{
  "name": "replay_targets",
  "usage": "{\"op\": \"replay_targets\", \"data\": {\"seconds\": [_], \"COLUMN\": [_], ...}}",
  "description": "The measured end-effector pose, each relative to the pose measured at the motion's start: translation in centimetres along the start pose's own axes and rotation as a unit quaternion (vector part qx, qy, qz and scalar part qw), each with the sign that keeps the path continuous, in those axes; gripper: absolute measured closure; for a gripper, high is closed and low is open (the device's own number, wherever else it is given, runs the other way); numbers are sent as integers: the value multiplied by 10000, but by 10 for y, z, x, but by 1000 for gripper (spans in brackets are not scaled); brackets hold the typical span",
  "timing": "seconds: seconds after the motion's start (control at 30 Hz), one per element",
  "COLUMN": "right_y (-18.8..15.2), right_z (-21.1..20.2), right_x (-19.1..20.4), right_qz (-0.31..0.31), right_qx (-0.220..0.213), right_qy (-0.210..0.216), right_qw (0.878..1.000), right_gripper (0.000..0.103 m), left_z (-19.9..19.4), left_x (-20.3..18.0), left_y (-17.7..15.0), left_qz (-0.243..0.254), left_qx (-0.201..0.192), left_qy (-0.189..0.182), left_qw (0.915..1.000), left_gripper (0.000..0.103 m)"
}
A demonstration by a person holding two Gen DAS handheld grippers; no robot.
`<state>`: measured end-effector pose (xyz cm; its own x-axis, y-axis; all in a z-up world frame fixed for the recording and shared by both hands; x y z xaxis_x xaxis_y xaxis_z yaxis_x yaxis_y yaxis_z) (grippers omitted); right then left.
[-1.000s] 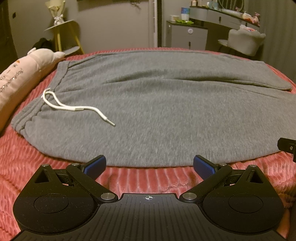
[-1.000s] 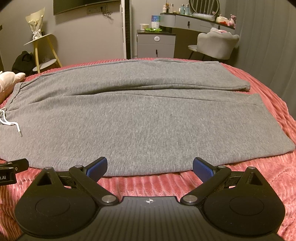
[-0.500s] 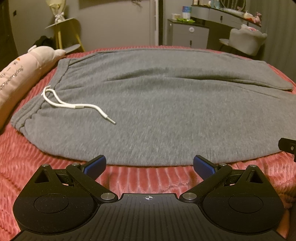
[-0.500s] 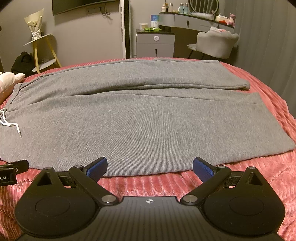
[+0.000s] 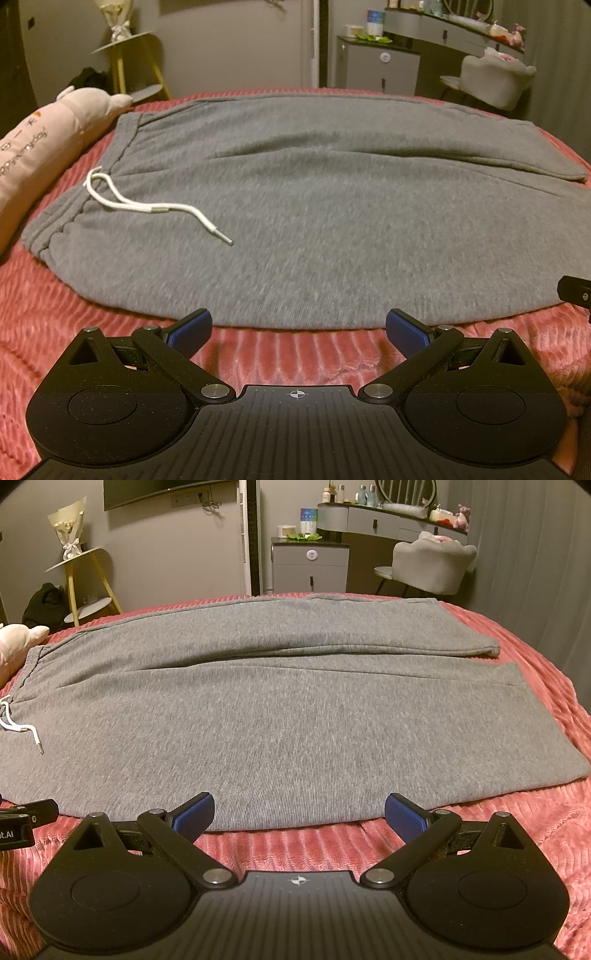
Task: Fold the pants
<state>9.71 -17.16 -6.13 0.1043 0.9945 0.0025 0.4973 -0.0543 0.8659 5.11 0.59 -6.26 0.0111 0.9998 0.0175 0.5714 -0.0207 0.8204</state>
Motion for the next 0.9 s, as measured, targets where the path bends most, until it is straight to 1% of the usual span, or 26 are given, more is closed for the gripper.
{"op": "replay_targets", "data": {"seconds": [0.9], "right_y": [0], "right_z": [1], "right_x": [-2], "right_qz": [190], "right_qx": [60], "right_qy": [104], "right_qw": [9997], "right_gripper": [4], "left_z": [3], "left_x": [-1], "left_y": [-1], "left_qz": [-16], "left_qx": [46], "left_qy": [15], "left_qw": [10000], "left_gripper": [0]}}
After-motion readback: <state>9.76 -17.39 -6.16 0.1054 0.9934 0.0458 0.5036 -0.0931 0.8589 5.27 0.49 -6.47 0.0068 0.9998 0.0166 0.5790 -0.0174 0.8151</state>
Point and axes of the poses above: each gripper's, at about its wrist camera, not at the fingertips, and z roughly the way its jaws point, x to its left, y to its top, the point moved 7 cm from there along z, roughly the way its jaws point, and after that the axes turned 14 degrees about -x, right-handed, at the moved point
